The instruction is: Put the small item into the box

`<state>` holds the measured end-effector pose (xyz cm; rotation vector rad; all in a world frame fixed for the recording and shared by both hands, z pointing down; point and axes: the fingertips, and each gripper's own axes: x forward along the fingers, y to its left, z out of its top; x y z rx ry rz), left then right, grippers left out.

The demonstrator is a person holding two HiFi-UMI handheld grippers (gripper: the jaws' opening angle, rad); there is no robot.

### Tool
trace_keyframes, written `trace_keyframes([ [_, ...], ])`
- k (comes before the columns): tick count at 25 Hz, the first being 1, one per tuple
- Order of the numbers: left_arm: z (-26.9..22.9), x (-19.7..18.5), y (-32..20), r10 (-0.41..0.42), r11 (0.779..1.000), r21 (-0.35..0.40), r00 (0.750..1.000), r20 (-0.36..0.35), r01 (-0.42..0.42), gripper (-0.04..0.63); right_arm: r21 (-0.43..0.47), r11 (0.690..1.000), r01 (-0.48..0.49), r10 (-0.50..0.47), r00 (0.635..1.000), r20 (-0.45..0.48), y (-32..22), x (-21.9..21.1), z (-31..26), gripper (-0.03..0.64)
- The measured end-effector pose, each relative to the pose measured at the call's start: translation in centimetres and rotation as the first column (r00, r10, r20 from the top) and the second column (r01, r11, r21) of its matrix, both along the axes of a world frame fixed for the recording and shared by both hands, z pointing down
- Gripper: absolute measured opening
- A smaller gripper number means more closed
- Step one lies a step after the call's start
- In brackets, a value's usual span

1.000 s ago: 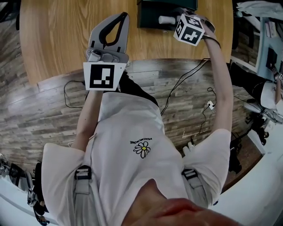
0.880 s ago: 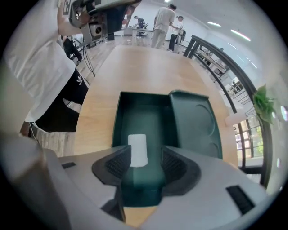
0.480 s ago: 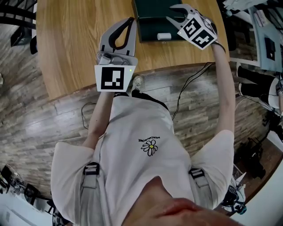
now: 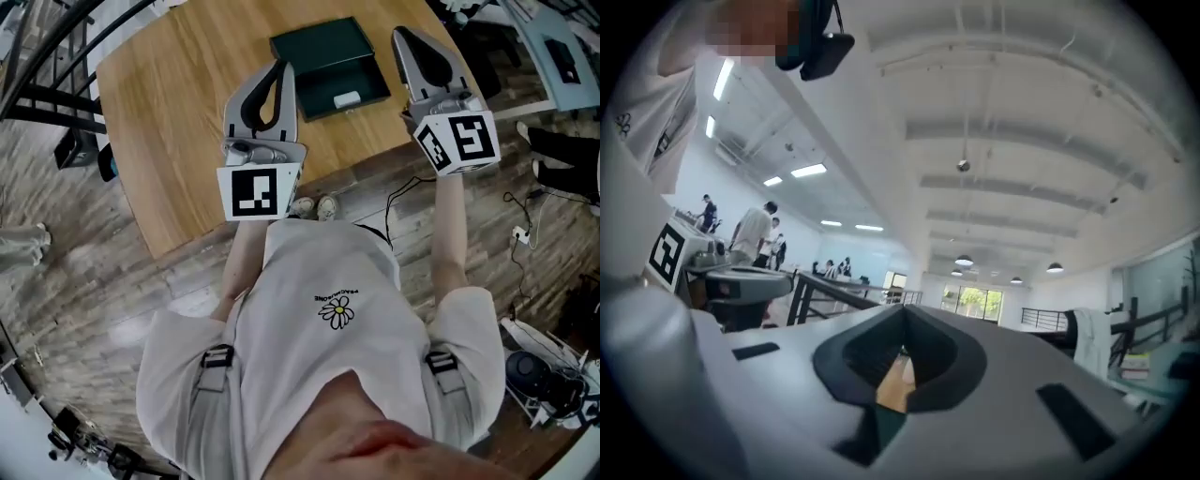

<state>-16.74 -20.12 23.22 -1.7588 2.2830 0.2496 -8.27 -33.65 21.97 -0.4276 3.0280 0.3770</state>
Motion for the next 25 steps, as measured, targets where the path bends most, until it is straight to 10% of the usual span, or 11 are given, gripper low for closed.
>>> trace_keyframes([
  [8,-1.2,3.0,-0.4,0.063,0.998,0.004,0.996,0.065,-0.063,0.017,-0.068,0.953,-0.295,0.303,0.93,0.21,3.9,8.2,0.6,0.006],
  [25,-1.1,5.3,-0.3,0.077,0.997,-0.008,0.995,0.067,-0.077,0.017,-0.091,0.928,-0.363,0.374,0.905,0.202,5.2,10.6,2.0,0.005],
])
